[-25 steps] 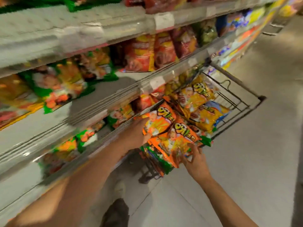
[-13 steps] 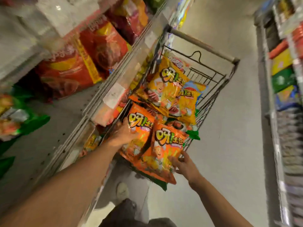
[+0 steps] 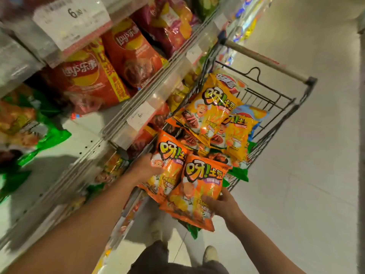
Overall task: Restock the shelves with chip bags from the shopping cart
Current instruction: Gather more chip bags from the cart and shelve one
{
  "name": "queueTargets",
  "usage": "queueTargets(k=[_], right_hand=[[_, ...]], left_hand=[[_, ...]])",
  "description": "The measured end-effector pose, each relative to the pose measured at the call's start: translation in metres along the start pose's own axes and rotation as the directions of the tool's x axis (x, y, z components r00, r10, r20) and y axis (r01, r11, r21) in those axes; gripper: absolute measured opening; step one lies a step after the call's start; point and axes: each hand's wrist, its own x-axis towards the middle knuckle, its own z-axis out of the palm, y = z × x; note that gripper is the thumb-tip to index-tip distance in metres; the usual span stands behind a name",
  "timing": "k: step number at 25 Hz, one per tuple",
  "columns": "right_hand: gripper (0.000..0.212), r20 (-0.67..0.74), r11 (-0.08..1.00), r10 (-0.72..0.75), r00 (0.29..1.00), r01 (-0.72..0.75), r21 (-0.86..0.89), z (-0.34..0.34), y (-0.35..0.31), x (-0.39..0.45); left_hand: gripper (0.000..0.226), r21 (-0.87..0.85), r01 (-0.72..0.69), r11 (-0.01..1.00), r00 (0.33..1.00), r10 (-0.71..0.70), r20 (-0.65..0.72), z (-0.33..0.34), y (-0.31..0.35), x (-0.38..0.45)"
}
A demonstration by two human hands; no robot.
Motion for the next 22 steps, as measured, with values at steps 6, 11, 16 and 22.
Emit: queueTargets(k=[6, 11, 16, 22], right_hand=[[0.057, 0.167, 0.983, -0.136, 0.977, 0.153, -0.099, -0.041, -0.006, -0.013], [0.053, 0.269, 0.954, -0.200, 0.942, 0.249, -0.164, -0.059, -0.003, -0.031], [0.046, 0.334, 0.927, -0.214, 0.918, 0.298, -0.226, -0.050, 0.015, -0.053], [0.052, 0.463, 0.868, -0.196, 0.864, 0.372, -0.328, -0.002, 0.047, -0.093]], left_hand=[[0.089, 0.157, 0.084, 0.984, 0.954, -0.034, -0.297, 0.011, 0.007, -0.094], [0.076, -0.170, 0.008, 0.985, 0.935, -0.068, -0.348, 0.030, 0.001, -0.179], [0.064, -0.380, -0.032, 0.925, 0.897, -0.141, -0.419, 0.053, -0.025, -0.250], [0.042, -0.522, -0.037, 0.852, 0.832, -0.263, -0.488, 0.075, -0.100, -0.335]])
